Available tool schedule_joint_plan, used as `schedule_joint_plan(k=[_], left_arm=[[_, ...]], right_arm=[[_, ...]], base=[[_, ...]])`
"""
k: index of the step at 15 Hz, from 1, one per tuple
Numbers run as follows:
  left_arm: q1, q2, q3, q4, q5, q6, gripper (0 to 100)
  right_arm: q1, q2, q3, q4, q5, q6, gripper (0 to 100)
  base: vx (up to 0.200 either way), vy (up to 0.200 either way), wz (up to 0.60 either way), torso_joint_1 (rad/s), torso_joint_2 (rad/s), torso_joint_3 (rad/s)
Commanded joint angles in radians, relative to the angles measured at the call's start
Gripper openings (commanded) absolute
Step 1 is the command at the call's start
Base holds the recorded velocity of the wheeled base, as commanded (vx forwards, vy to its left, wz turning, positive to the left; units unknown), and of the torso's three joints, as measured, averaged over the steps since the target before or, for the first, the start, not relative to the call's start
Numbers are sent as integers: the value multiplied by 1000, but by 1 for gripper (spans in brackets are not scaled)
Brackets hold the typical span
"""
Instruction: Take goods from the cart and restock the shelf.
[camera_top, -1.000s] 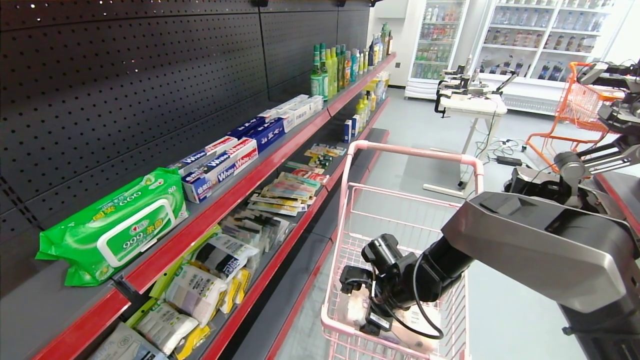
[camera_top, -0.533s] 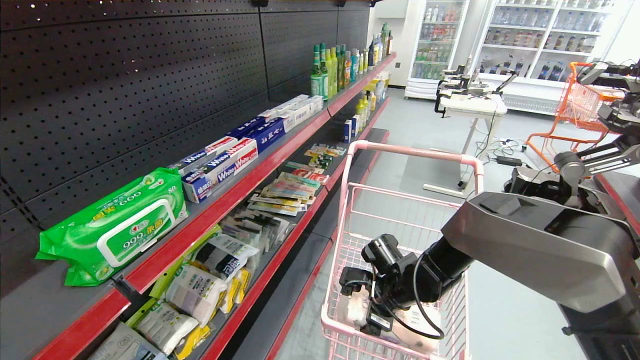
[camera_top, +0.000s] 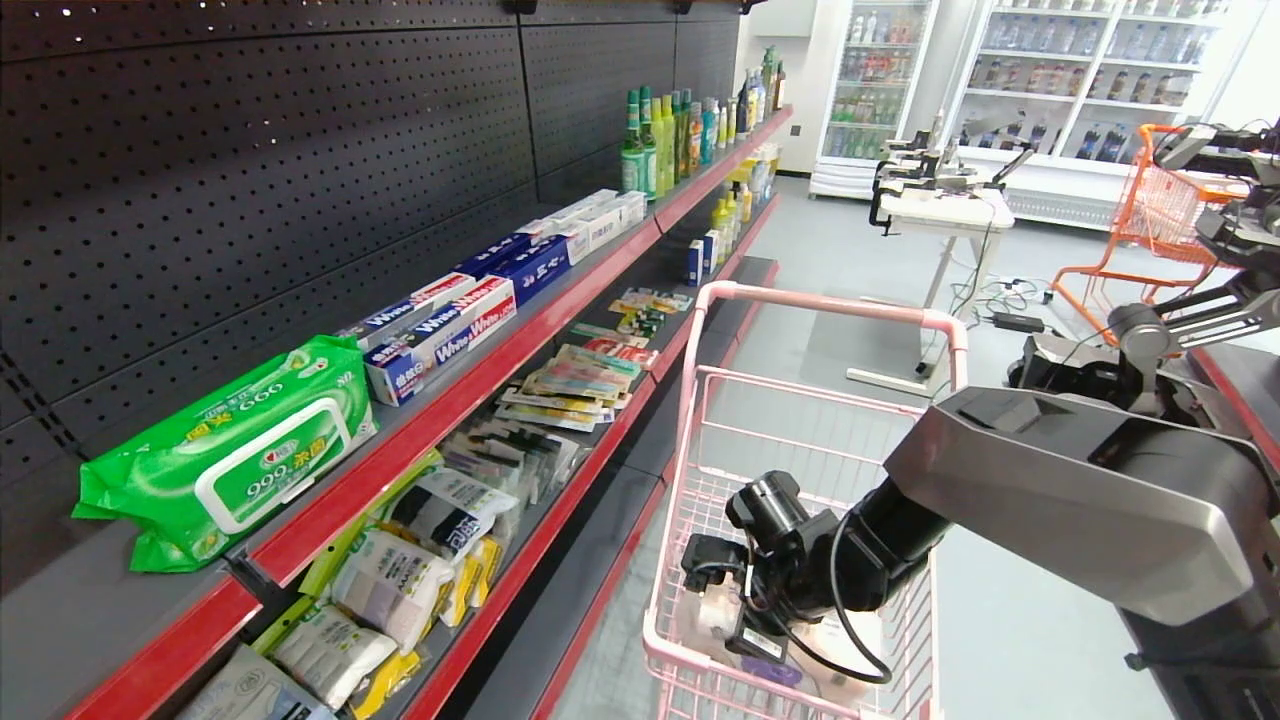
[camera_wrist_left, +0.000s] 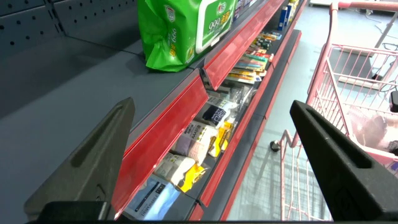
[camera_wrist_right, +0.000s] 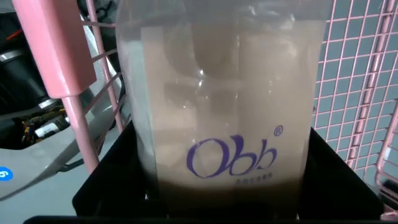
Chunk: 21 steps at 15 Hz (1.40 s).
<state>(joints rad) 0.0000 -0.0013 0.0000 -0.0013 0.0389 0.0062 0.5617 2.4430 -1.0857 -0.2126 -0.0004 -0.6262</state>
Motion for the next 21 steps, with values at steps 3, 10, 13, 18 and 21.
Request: schedule_joint_plan(k=[3, 10, 13, 18, 21], left_arm=[[0, 1, 0, 0, 1, 0, 100], [0, 1, 0, 0, 1, -2, 100], [0, 1, 0, 0, 1, 0, 100], [0, 1, 0, 0, 1, 0, 100], [0, 1, 0, 0, 1, 0, 100]], right_arm=[[-31, -53, -34, 27, -87, 108, 0], [-92, -134, -56, 180, -159, 117, 0], [-88, -151, -74, 171, -156, 168, 0], [-83, -194, -69, 171, -121, 181, 0], [-89, -217, -82, 170, -131, 244, 0]], base=[[0, 0, 0, 0, 0, 0], [0, 0, 0, 0, 0, 0], [0, 0, 0, 0, 0, 0], [0, 0, 0, 0, 0, 0], [0, 0, 0, 0, 0, 0]])
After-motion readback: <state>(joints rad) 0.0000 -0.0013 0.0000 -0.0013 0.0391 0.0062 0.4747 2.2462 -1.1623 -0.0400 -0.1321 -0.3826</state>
